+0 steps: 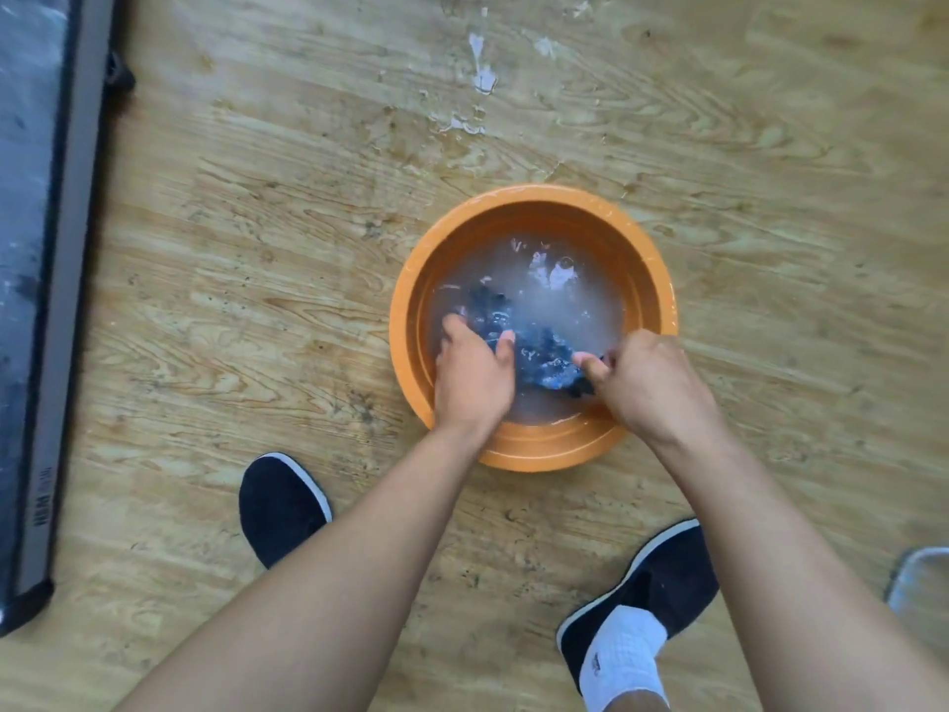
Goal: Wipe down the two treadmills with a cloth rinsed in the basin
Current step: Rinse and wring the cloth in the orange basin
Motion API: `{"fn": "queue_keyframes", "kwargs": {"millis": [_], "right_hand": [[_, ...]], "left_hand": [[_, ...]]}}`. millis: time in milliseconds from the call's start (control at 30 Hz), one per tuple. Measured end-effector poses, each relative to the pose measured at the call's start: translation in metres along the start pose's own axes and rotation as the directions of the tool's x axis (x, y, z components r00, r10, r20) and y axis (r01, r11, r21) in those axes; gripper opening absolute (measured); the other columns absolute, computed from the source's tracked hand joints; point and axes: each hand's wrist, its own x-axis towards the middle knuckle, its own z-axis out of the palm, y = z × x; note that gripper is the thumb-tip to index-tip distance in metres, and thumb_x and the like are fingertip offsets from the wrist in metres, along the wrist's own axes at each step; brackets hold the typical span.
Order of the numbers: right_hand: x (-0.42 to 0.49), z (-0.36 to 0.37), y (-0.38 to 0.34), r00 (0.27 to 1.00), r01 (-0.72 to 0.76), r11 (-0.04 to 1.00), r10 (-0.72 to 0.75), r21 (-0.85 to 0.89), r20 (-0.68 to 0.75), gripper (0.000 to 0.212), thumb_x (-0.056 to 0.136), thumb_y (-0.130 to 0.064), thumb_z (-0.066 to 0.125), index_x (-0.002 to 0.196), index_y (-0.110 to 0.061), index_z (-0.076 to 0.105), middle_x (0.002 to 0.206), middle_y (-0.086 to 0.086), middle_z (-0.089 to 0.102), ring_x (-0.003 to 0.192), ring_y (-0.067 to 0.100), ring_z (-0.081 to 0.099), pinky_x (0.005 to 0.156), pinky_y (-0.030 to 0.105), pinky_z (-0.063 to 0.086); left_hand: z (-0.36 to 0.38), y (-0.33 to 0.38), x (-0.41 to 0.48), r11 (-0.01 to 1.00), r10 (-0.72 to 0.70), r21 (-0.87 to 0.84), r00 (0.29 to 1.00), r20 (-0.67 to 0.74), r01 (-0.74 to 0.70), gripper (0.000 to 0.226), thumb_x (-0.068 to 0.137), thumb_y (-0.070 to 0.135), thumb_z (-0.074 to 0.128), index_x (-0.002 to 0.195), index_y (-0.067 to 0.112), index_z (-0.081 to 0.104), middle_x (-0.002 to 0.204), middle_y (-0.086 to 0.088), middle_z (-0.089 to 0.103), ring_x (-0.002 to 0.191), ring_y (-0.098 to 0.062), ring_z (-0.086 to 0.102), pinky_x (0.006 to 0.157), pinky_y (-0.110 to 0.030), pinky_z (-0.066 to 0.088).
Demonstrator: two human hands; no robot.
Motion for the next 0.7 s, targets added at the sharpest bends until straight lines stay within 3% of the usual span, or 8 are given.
{"fn": "queue_keyframes", "kwargs": {"millis": [67,133,233,333,467,533,600,700], "right_hand": [[0.0,0.001,-0.001,1.0,0.001,0.996,0.002,0.092,-0.029,0.041,0.097,-0.035,0.068,0.063,-0.012,0.059,0.058,0.006,0.056,0.064,0.03,0.056,0.056,0.034,0.037],[-0.003,0.007,-0.003,0.999,0.02,0.992,-0.015,0.122,-0.046,0.044,0.093,-0.027,0.065,0.056,-0.011,0.047,0.048,0.003,0.046,0.056,0.027,0.049,0.052,0.035,0.034],[0.001,0.019,-0.003,0.991,0.02,0.981,0.006,0.191,-0.136,0.034,0.092,-0.023,0.058,0.062,-0.014,0.043,0.056,0.003,0.048,0.06,0.03,0.048,0.055,0.039,0.033],[0.023,0.034,-0.003,0.976,0.106,0.931,-0.031,0.349,-0.214,0.009,0.097,-0.015,0.061,0.093,-0.02,0.054,0.096,0.002,0.062,0.089,0.023,0.056,0.074,0.032,0.035],[0.055,0.048,-0.01,0.984,0.137,0.825,-0.176,0.549,0.02,0.046,0.094,-0.022,0.077,0.137,-0.023,0.059,0.132,-0.007,0.062,0.122,0.009,0.054,0.095,0.009,0.033],[0.059,0.05,-0.013,0.947,0.058,0.772,-0.243,0.633,0.21,0.043,0.089,-0.025,0.083,0.13,-0.026,0.068,0.119,-0.013,0.071,0.111,0.003,0.063,0.091,0.01,0.04],[0.062,0.049,-0.012,0.881,-0.06,0.738,-0.277,0.672,0.383,0.019,0.09,-0.021,0.082,0.108,-0.027,0.076,0.092,-0.018,0.077,0.085,-0.003,0.069,0.079,0.01,0.047],[0.064,0.047,-0.014,0.863,-0.066,0.727,-0.302,0.684,0.404,0.011,0.093,-0.019,0.078,0.086,-0.019,0.069,0.075,-0.015,0.071,0.074,-0.001,0.061,0.077,0.016,0.043]], "left_hand": [[0.005,0.007,0.022,0.962,-0.224,-0.144,0.972,0.073,0.233,0.07,0.097,0.042,0.074,0.147,0.003,0.044,0.143,-0.018,0.061,0.13,-0.038,0.06,0.112,-0.042,0.046],[0.009,0.006,0.034,0.909,-0.318,-0.233,0.937,0.147,0.345,0.057,0.085,0.044,0.085,0.126,0.01,0.064,0.124,-0.009,0.073,0.11,-0.032,0.07,0.102,-0.04,0.055],[0.008,0.005,0.041,0.974,-0.15,-0.154,0.981,0.124,0.168,0.018,0.085,0.03,0.08,0.087,0.018,0.067,0.083,0.003,0.071,0.082,-0.022,0.068,0.08,-0.03,0.053],[0.004,0.007,0.042,0.982,0.023,-0.189,0.999,0.045,-0.014,0.02,0.093,0.03,0.065,0.106,0.016,0.071,0.103,-0.001,0.076,0.1,-0.025,0.069,0.092,-0.038,0.053],[-0.002,0.011,0.024,0.958,0.254,-0.115,0.963,-0.092,-0.264,0.024,0.103,0.031,0.055,0.085,0.017,0.048,0.083,-0.003,0.062,0.084,-0.031,0.056,0.076,-0.043,0.042],[-0.008,0.011,0.014,0.944,0.294,-0.113,0.945,-0.144,-0.311,0.028,0.104,0.031,0.053,0.081,0.021,0.041,0.075,0.002,0.055,0.077,-0.028,0.049,0.072,-0.042,0.037],[-0.012,0.013,0.011,0.925,0.259,-0.247,0.955,-0.143,-0.288,0.022,0.101,0.03,0.052,0.08,0.023,0.047,0.079,0.008,0.067,0.081,-0.024,0.057,0.079,-0.043,0.045],[-0.017,0.017,0.012,0.784,0.172,-0.6,0.984,-0.039,-0.161,0.021,0.098,0.022,0.051,0.084,0.03,0.064,0.107,0.003,0.081,0.099,-0.028,0.069,0.105,-0.055,0.05]]}}
